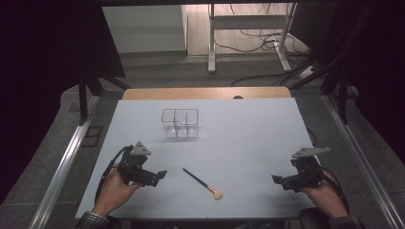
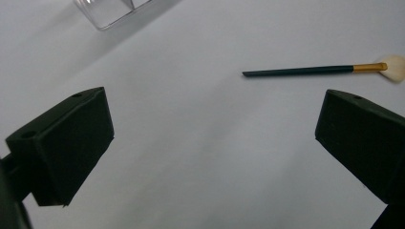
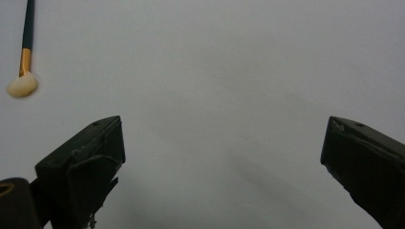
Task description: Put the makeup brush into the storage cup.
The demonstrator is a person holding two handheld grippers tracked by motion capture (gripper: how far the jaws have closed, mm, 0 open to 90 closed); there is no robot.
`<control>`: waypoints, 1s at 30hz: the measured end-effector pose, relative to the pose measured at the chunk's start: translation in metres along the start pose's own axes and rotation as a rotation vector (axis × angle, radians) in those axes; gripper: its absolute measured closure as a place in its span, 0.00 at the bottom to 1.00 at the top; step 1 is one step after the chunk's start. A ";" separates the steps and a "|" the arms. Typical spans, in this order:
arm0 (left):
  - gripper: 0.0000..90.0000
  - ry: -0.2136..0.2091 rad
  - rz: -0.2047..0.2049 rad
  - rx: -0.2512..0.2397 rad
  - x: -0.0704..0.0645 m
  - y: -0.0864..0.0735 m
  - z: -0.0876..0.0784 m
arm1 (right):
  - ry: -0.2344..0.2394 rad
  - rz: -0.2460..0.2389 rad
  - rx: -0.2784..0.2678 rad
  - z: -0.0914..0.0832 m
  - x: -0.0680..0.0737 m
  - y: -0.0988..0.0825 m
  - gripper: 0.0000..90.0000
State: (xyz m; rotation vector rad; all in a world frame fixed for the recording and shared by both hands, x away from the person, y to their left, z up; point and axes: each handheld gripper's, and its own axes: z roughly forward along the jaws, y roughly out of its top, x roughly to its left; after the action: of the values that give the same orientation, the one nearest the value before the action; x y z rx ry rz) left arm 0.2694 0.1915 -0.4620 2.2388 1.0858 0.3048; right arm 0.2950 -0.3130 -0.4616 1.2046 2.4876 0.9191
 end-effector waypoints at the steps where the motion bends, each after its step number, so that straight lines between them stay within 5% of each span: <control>1: 0.00 -0.003 0.006 0.003 -0.001 0.001 0.001 | 0.000 0.000 0.001 0.000 0.000 0.000 0.01; 30: 0.00 -0.061 0.091 0.032 -0.024 0.034 0.032 | 0.001 -0.008 0.024 0.002 0.001 -0.001 0.02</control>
State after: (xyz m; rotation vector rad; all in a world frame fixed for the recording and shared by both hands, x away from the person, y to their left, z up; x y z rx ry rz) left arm 0.2897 0.1431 -0.4639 2.3143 0.9654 0.2577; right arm 0.2950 -0.3120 -0.4634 1.2004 2.5092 0.8901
